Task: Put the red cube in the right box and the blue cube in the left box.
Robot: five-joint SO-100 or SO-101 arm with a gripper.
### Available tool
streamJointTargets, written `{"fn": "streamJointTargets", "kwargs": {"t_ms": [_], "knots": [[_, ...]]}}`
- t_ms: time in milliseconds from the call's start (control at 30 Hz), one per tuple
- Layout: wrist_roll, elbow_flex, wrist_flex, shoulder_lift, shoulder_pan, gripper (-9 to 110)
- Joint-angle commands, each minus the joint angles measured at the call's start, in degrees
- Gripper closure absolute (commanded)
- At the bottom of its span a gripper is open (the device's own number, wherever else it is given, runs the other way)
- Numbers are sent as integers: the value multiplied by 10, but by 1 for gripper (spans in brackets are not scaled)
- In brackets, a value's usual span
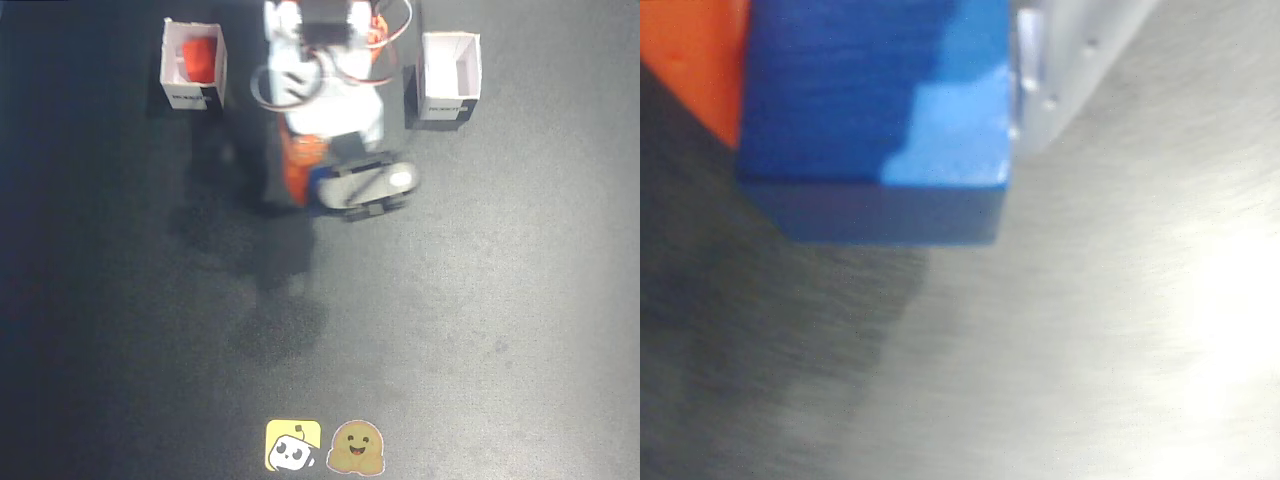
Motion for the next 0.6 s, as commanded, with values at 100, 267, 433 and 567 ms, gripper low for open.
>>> {"fn": "streamJointTargets", "kwargs": {"t_ms": [100,267,433,567], "knots": [[11,-7,14,20,-91,89],[18,-8,37,16,-151,89],[38,-12,75,25,-221,89],[82,-12,103,43,-291,89]]}}
